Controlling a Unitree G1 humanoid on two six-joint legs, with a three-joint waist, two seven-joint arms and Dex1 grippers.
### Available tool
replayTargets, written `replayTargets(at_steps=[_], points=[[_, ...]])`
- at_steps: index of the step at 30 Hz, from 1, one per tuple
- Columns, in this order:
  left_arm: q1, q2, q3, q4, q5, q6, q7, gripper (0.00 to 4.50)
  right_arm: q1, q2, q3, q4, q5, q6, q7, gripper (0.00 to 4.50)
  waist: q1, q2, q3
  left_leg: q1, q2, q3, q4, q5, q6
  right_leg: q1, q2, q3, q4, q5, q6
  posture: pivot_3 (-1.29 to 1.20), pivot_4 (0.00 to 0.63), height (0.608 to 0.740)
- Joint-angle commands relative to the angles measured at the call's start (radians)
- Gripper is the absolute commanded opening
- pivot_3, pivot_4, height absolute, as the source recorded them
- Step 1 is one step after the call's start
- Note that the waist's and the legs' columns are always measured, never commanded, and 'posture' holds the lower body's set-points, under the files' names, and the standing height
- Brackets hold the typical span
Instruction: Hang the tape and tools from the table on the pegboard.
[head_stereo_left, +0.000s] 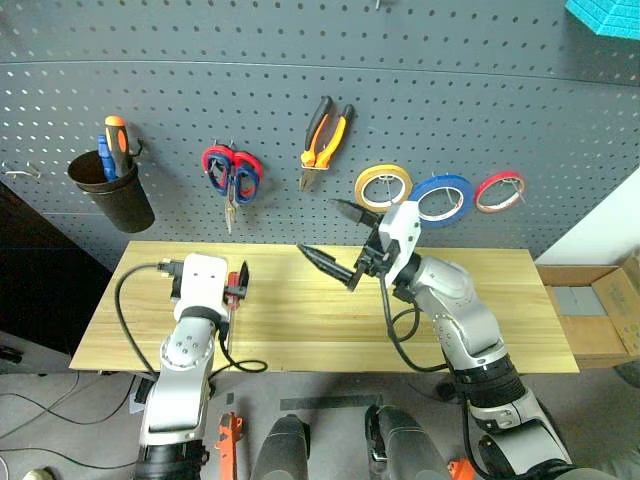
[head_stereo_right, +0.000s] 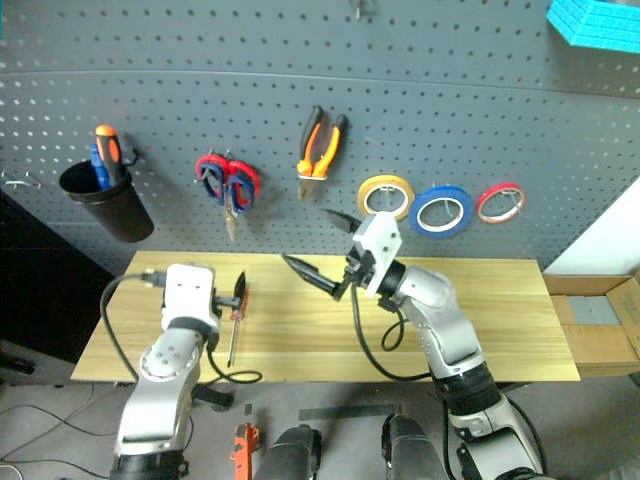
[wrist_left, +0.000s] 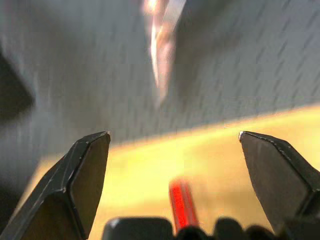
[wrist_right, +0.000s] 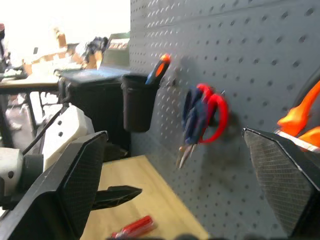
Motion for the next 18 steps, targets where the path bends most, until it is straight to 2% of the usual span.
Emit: replayTargets(at_steps=[1,5,11,15,18], points=[[0.035,-0.022,0.067,0.021,-0.052,0.092,0.018,4.47,0.013,0.005,0.091,-0.020,-0.007,0.111,0.032,4.50,-0.004,0.000,0.005,0.001,0.000,0.000,0.000,0.000,0.000,0.000,0.000,0.000,0.000,0.000,0.000,0.10,0.289,0.740],[-0.038,0.011,0.094,0.088,-0.105,0.175,-0.023,4.47,0.004,0.045,0.136,-0.062,0.011,0.207,0.029,4.50,-0.006,0.004,0.031,0.004,0.001,-0.003,0.000,0.001,0.002,0.004,0.007,-0.001,0.001,-0.003,0.004,0.09,0.329,0.740],[-0.259,0.129,0.080,0.307,-0.136,0.220,-0.093,4.47,-0.017,0.064,0.166,-0.075,0.002,0.251,0.033,4.50,-0.011,0.007,0.069,0.004,0.001,-0.003,0.000,0.003,0.004,0.004,0.008,-0.001,0.001,-0.003,0.004,0.09,0.378,0.740],[-0.397,0.186,0.068,0.459,-0.139,0.286,-0.110,4.47,-0.034,0.068,0.156,-0.072,0.007,0.278,0.028,4.50,-0.019,0.006,0.084,-0.003,0.000,-0.003,-0.001,0.003,0.004,-0.002,0.006,0.000,0.001,0.000,0.000,0.08,0.399,0.740],[-0.451,0.194,0.081,0.531,-0.156,0.337,-0.101,4.47,-0.042,0.065,0.151,-0.072,0.007,0.285,0.026,4.50,-0.021,0.004,0.094,-0.008,0.000,-0.003,-0.001,0.002,0.004,-0.007,0.006,-0.001,0.001,0.000,-0.001,0.08,0.410,0.740]])
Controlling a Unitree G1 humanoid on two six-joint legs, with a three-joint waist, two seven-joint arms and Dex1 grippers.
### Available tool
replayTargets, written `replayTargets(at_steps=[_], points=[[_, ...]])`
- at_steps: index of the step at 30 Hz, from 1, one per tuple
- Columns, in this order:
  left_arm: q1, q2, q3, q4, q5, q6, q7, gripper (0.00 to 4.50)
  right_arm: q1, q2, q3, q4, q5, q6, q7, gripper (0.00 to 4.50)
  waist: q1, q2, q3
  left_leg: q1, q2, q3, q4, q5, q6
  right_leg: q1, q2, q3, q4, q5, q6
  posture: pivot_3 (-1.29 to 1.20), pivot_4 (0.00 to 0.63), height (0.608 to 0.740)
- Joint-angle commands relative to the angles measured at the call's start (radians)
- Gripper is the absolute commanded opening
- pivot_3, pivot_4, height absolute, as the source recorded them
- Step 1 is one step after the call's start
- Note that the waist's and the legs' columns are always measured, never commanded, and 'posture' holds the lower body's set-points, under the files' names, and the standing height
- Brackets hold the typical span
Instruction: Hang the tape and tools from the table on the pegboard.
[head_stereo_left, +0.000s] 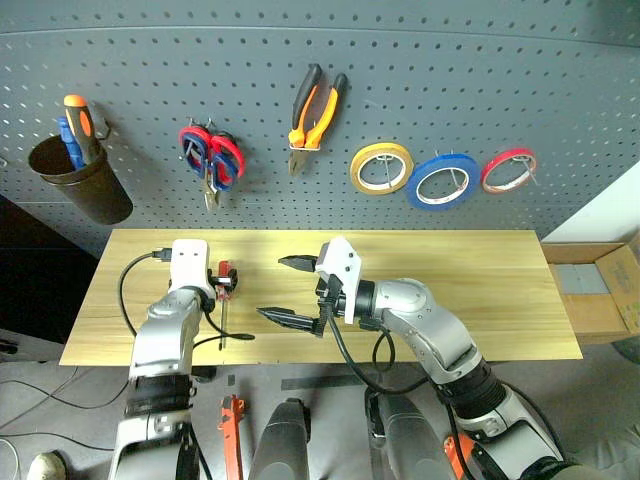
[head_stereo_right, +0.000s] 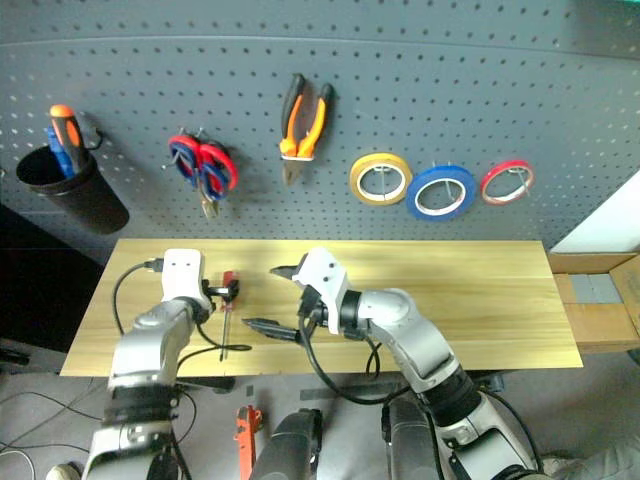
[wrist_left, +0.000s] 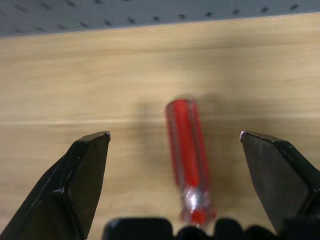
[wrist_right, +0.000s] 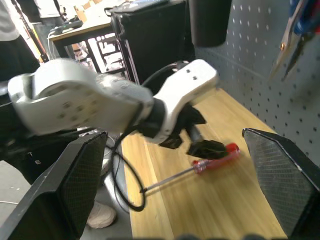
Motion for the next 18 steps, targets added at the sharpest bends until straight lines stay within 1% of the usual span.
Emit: replayTargets(at_steps=[1,5,10,13,18], points=[[-0.024,0.012,0.013,0.046,-0.024,0.059,-0.003,4.47,-0.009,0.008,-0.011,-0.044,0.007,0.009,-0.005,4.50,-0.003,0.000,0.003,-0.002,0.000,0.000,0.000,0.000,0.000,-0.002,-0.002,0.000,0.000,0.000,0.000,0.08,0.411,0.740],[-0.028,-0.007,-0.003,0.042,-0.041,0.126,0.001,4.47,-0.014,0.012,-0.016,-0.046,0.009,0.021,-0.012,4.50,-0.003,0.000,0.017,-0.007,0.001,-0.001,0.000,0.000,0.000,-0.006,-0.006,-0.001,0.000,0.000,0.000,0.07,0.415,0.740],[-0.018,-0.010,-0.012,0.004,-0.044,0.155,0.013,4.47,-0.012,0.013,-0.014,-0.046,0.006,0.021,-0.017,4.50,-0.003,0.000,0.020,-0.007,0.001,-0.001,0.000,0.000,-0.001,-0.006,-0.008,-0.001,0.000,0.000,0.001,0.08,0.410,0.740],[-0.016,-0.005,-0.015,-0.009,-0.045,0.157,0.012,3.91,-0.014,0.017,-0.013,-0.040,0.004,0.016,-0.019,4.50,-0.003,0.000,0.020,-0.007,0.000,-0.001,0.000,0.000,-0.001,-0.006,-0.008,-0.001,0.000,0.000,0.003,0.09,0.405,0.740],[-0.026,0.009,-0.002,0.001,-0.048,0.145,0.015,2.09,-0.017,0.018,-0.014,-0.033,0.000,0.011,-0.020,4.50,-0.003,0.000,0.020,-0.007,0.000,-0.001,0.000,0.000,-0.001,-0.006,-0.008,-0.001,-0.001,-0.001,0.003,0.09,0.395,0.740]])
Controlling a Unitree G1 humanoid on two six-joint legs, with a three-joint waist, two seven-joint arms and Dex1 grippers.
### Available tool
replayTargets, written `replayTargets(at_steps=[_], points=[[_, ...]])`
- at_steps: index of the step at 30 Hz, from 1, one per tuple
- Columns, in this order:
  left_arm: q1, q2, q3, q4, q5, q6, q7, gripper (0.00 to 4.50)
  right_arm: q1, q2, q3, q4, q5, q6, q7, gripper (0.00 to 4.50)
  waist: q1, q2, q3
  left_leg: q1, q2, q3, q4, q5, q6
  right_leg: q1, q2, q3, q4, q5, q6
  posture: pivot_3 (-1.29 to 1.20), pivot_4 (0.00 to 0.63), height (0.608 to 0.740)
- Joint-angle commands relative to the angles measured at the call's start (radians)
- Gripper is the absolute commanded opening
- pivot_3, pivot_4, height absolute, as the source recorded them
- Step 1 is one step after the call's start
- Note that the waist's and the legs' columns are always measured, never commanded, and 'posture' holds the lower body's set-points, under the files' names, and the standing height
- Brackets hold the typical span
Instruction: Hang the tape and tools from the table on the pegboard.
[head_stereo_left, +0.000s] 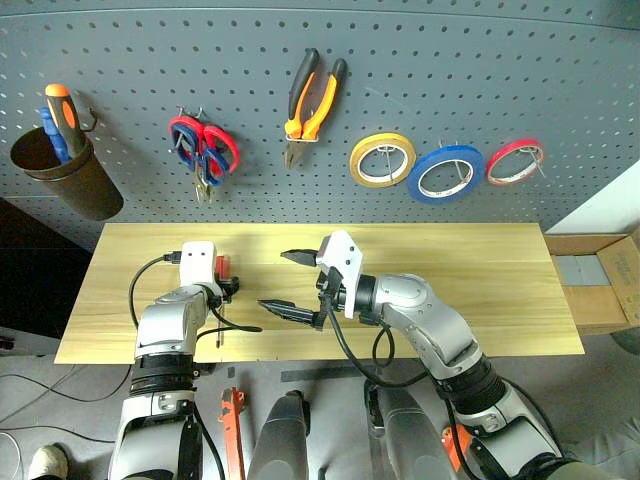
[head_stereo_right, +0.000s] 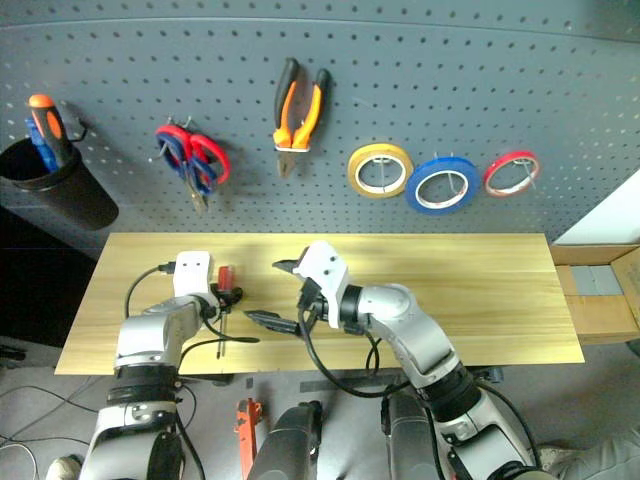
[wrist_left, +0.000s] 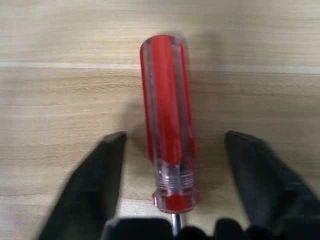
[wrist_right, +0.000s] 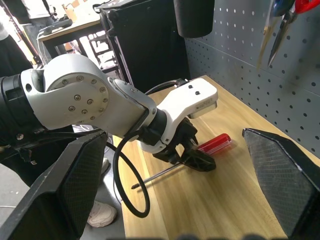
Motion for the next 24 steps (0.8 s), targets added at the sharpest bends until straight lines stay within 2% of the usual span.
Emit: replayTargets(at_steps=[1,3,4,7,11,18,21,24], points=[[0.005,0.018,0.011,-0.011,-0.001,-0.008,0.009,1.73,-0.013,0.013,0.002,-0.031,-0.003,-0.012,-0.002,4.50,0.000,0.000,0.000,0.000,0.000,0.000,0.000,0.000,0.000,0.000,0.000,0.000,0.000,0.000,0.000,0.09,0.392,0.740],[0.002,0.021,0.013,-0.002,0.001,-0.020,0.013,1.00,-0.012,0.013,0.003,-0.028,-0.004,-0.016,0.000,4.50,0.000,0.000,0.000,0.000,0.000,0.000,0.000,0.000,0.000,0.000,0.000,0.000,-0.001,0.000,0.000,0.09,0.386,0.740],[0.000,0.022,0.014,0.003,0.001,-0.025,0.013,0.82,-0.013,0.012,0.002,-0.026,-0.004,-0.018,0.002,4.50,0.001,0.000,0.000,-0.001,0.000,-0.001,0.000,0.000,0.000,0.000,0.000,0.000,-0.001,0.000,0.000,0.10,0.384,0.740],[0.013,0.036,-0.008,-0.014,0.012,-0.067,0.000,0.82,-0.013,0.010,-0.005,-0.022,0.001,-0.027,0.010,4.50,0.001,0.000,0.000,-0.001,0.000,-0.001,0.000,0.000,0.000,0.000,-0.001,0.000,-0.001,0.000,0.000,0.10,0.375,0.740],[0.127,0.072,-0.078,-0.176,0.068,-0.136,-0.008,0.82,-0.013,0.013,-0.030,-0.019,0.016,-0.023,0.003,4.50,-0.001,-0.001,0.000,-0.003,0.001,-0.003,-0.001,0.000,-0.001,-0.003,-0.002,0.000,-0.001,0.001,-0.001,0.12,0.350,0.740],[0.491,0.108,-0.155,-0.736,0.226,-0.170,0.056,0.82,0.023,0.055,-0.111,-0.091,0.083,0.003,-0.057,4.50,0.013,-0.005,-0.003,-0.010,0.001,-0.007,-0.003,0.001,-0.009,-0.011,-0.006,0.002,-0.003,0.001,-0.001,0.19,0.287,0.740],[0.521,0.107,-0.139,-0.899,0.313,-0.195,0.112,0.82,0.022,0.099,-0.143,-0.107,0.134,0.017,-0.076,4.50,0.035,-0.008,-0.006,-0.011,-0.002,-0.008,-0.012,0.003,-0.012,-0.015,-0.008,0.002,-0.004,0.001,-0.001,0.25,0.260,0.740],[0.486,0.125,-0.064,-1.001,0.387,-0.225,0.155,0.82,-0.001,0.162,-0.168,-0.112,0.179,0.016,-0.105,4.50,0.053,-0.009,-0.009,-0.012,-0.001,-0.011,-0.013,0.007,-0.017,-0.014,-0.007,-0.004,-0.002,0.001,-0.002,0.27,0.248,0.740]])
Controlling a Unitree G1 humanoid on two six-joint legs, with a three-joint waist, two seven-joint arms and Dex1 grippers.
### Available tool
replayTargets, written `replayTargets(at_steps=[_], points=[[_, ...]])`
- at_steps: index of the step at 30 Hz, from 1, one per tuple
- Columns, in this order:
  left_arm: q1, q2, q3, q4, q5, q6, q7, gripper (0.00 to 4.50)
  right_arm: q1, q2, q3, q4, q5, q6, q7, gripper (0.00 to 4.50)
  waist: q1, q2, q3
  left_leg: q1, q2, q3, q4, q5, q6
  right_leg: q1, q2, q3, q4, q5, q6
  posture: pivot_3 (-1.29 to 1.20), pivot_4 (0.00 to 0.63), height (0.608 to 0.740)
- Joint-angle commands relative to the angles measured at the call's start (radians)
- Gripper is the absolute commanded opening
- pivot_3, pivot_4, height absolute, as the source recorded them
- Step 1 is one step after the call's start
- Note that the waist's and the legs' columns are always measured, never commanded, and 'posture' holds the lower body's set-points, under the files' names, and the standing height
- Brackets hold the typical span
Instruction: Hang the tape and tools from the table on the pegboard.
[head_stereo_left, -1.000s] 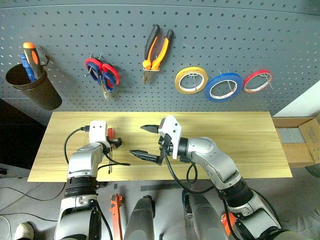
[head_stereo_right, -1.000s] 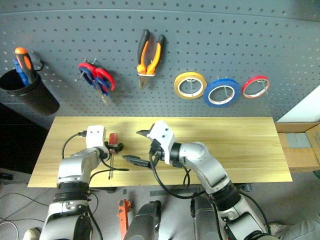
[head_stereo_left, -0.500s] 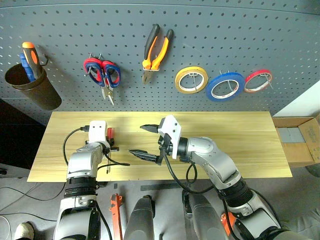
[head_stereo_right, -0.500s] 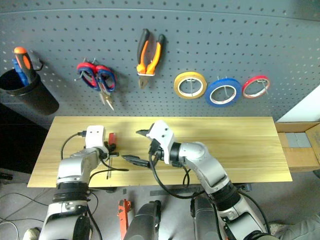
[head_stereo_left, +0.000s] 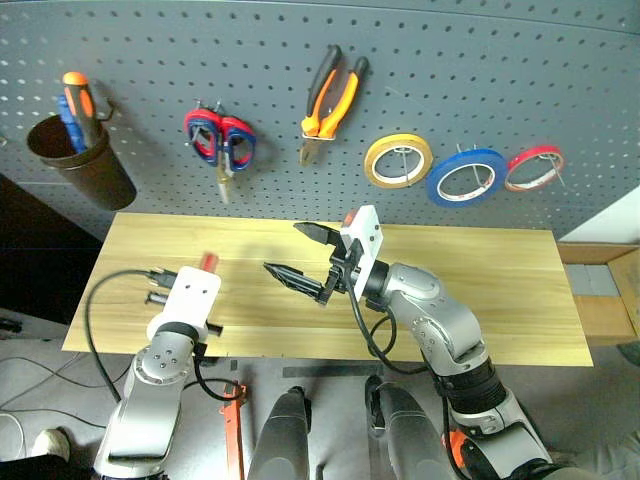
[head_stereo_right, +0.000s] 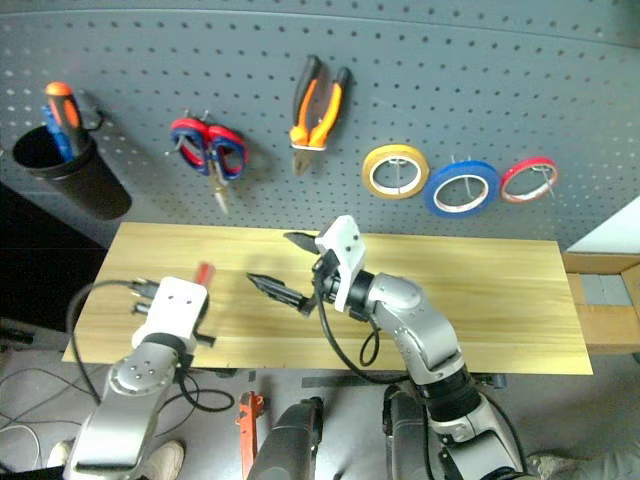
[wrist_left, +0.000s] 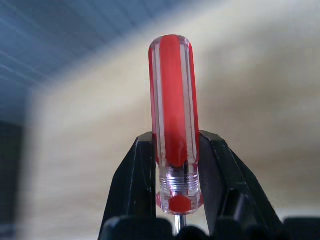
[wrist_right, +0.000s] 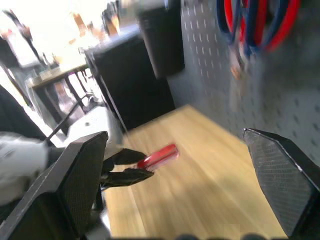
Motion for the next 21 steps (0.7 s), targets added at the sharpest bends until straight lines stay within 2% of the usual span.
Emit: replayTargets(at_steps=[1,5,9,15,21], points=[[-0.051,0.038,0.115,-0.135,0.091,-0.063,0.053,0.82,-0.036,0.074,-0.033,-0.047,0.070,-0.003,-0.035,4.50,0.010,0.000,-0.001,0.000,0.000,0.000,0.000,0.002,-0.001,0.000,0.001,-0.001,0.000,0.000,-0.001,0.28,0.232,0.740],[-0.217,0.123,0.249,-0.056,0.094,-0.159,0.063,0.82,-0.115,0.151,-0.067,-0.019,0.111,-0.007,-0.071,4.50,0.017,-0.004,-0.012,0.000,0.000,0.000,-0.001,0.006,-0.004,0.000,0.004,-0.008,0.000,0.002,-0.004,0.29,0.216,0.740],[-0.508,0.217,0.258,0.196,0.071,-0.282,0.083,0.82,-0.198,0.170,-0.093,0.043,0.120,-0.033,-0.091,4.50,0.040,-0.009,-0.028,-0.001,0.001,-0.007,-0.002,0.009,-0.010,0.001,0.008,-0.018,0.001,0.004,-0.009,0.29,0.202,0.740],[-0.815,0.212,0.201,0.560,0.046,-0.464,0.134,0.82,-0.244,0.150,-0.073,0.116,0.077,-0.081,-0.094,4.50,0.041,-0.013,-0.041,-0.001,0.000,-0.007,-0.002,0.013,-0.015,0.001,0.009,-0.020,0.001,0.005,-0.011,0.25,0.187,0.740],[-1.022,0.180,0.192,0.876,-0.005,-0.607,0.184,0.82,-0.253,0.149,-0.070,0.127,0.063,-0.102,-0.122,4.50,0.037,-0.017,-0.045,-0.004,0.001,-0.007,-0.001,0.013,-0.016,-0.001,0.007,-0.020,0.001,0.006,-0.011,0.23,0.186,0.740]])
